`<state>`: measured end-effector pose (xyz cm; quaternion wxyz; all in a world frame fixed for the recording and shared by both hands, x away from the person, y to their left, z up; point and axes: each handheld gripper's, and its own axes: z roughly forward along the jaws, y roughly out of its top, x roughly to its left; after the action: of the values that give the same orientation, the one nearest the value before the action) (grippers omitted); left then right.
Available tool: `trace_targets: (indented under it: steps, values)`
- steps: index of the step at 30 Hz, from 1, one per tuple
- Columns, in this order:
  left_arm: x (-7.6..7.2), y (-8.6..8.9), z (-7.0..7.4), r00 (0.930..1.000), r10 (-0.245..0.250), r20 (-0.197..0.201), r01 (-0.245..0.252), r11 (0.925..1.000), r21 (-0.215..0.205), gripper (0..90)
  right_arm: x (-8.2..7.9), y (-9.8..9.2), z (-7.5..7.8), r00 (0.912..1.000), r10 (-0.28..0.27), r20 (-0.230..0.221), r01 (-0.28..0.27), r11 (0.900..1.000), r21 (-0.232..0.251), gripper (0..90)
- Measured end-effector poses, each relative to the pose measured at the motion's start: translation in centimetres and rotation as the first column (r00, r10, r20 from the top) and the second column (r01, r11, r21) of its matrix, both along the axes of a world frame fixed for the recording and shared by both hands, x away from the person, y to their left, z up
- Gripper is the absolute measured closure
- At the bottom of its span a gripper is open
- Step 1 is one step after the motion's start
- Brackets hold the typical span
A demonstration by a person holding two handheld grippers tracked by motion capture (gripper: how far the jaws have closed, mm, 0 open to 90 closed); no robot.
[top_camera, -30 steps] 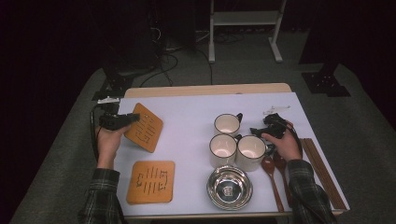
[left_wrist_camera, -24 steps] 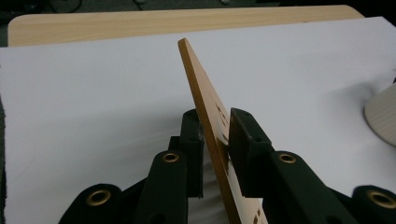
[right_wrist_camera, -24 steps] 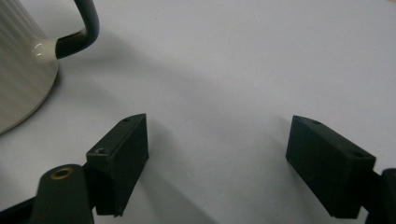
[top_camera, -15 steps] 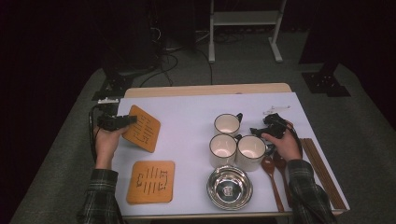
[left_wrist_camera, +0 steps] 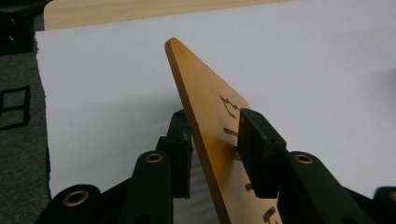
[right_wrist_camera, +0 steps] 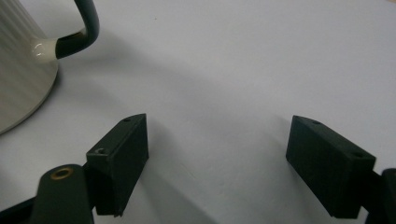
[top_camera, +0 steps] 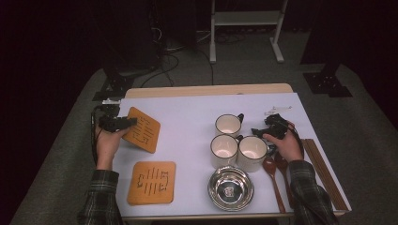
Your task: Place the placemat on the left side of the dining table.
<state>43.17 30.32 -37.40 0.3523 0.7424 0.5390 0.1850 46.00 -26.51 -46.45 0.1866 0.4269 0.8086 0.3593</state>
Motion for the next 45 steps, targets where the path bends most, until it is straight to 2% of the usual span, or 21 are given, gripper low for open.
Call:
trace_targets:
  steps: [6, 28, 29, 37, 45]
  values:
    - [0.1, 0.0, -0.1, 0.9999, 0.006, -0.013, -0.005, 0.9997, 0.023, 62.3, 0.0, 0.0, 0.0, 1.0, 0.0, -0.001, 0.0, 1.0, 0.0, 19.3]
    - [0.4, 0.3, -0.8, 0.9967, 0.039, -0.072, -0.036, 0.9979, 0.053, 54.4, 0.0, 0.0, 0.0, 1.0, 0.0, 0.0, 0.0, 1.0, 0.0, 19.3]
    - [0.4, 0.3, -0.9, 0.9961, 0.041, -0.078, -0.036, 0.9973, 0.065, 53.8, 0.0, 0.0, 0.0, 1.0, 0.0, 0.0, 0.0, 1.0, 0.0, 19.3]
    - [0.4, 0.7, -1.2, 0.9945, 0.049, -0.093, -0.045, 0.9979, 0.047, 52.8, 0.0, 0.0, 0.0, 1.0, 0.0, -0.001, 0.0, 1.0, 0.0, 19.3]
    - [0.5, 0.9, -1.4, 0.9926, 0.06, -0.106, -0.055, 0.9973, 0.048, 51.7, 0.0, 0.0, 0.0, 1.0, 0.0, 0.0, 0.0, 1.0, 0.0, 19.3]
